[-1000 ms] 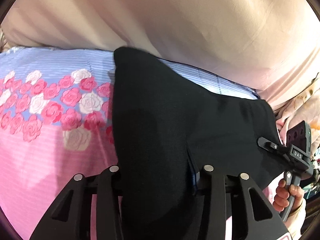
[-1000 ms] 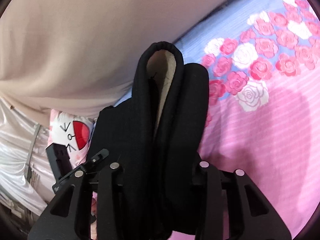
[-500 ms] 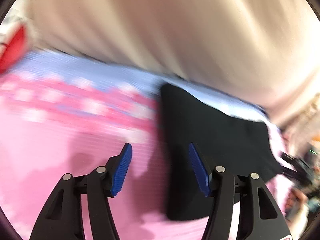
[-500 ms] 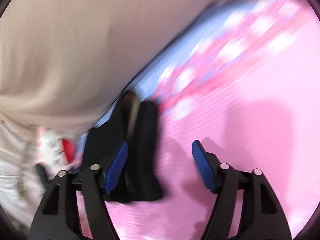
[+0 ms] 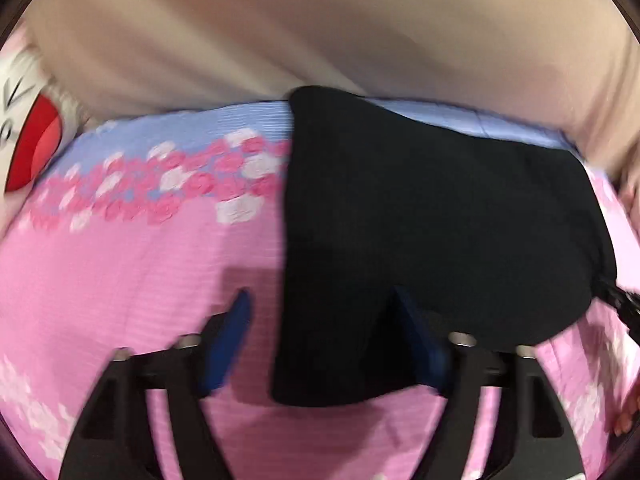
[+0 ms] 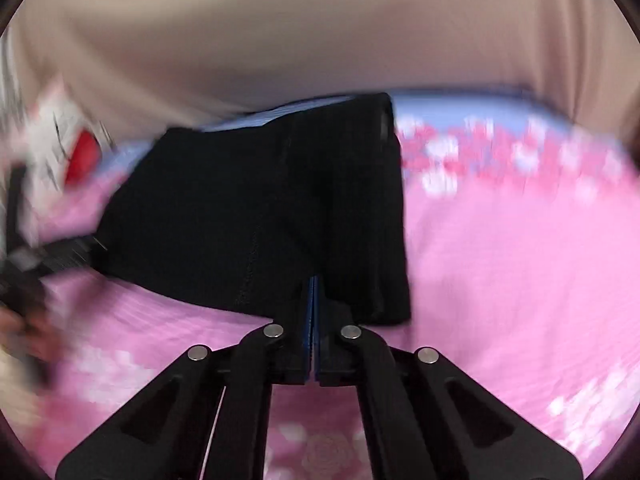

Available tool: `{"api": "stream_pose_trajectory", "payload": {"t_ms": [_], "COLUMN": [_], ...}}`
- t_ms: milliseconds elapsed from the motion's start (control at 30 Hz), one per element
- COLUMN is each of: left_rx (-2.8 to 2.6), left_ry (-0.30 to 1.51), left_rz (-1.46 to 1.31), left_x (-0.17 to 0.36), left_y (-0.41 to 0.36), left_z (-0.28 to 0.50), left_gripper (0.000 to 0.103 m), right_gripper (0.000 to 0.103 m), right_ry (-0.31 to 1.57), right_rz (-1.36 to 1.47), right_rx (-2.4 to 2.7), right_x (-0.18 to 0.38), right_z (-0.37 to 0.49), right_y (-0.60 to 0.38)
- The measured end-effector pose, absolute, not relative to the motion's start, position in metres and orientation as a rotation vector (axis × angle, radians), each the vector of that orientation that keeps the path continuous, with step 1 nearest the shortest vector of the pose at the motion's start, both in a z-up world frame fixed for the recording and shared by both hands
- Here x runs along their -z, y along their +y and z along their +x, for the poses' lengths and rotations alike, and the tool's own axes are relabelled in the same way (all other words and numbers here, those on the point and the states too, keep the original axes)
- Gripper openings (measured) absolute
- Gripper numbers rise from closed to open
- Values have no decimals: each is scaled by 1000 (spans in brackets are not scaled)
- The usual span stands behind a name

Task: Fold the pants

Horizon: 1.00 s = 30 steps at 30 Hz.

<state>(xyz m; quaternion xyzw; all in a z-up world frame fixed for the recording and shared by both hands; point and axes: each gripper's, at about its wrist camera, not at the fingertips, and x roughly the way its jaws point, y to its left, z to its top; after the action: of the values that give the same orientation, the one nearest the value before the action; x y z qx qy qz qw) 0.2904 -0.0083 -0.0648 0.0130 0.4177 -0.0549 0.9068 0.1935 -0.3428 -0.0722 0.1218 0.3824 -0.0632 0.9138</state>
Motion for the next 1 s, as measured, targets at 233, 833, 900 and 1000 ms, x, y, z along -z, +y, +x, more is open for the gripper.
{"api": "stream_pose_trajectory", "payload": {"t_ms": [233, 833, 900, 1000], "left_rx": [179, 121, 165, 193], "left_ry": [742, 961, 870, 782], "left_rz": [30, -39, -53, -18], "left_x": [-16, 30, 4, -13], "left_y": [-15, -9, 4, 10], "left_z": [287, 438, 396, 342], "left_gripper": [59, 56, 56, 58], "right_gripper": [2, 2, 2, 2], "right_ry": [676, 708, 680, 733], "right_rz": [293, 426, 366, 386], "right_rx": [86, 117, 95, 16], "right_x": [-3, 17, 6, 19], "right_z": [205, 308, 274, 234], "right_y": [-348, -415, -396, -381]}}
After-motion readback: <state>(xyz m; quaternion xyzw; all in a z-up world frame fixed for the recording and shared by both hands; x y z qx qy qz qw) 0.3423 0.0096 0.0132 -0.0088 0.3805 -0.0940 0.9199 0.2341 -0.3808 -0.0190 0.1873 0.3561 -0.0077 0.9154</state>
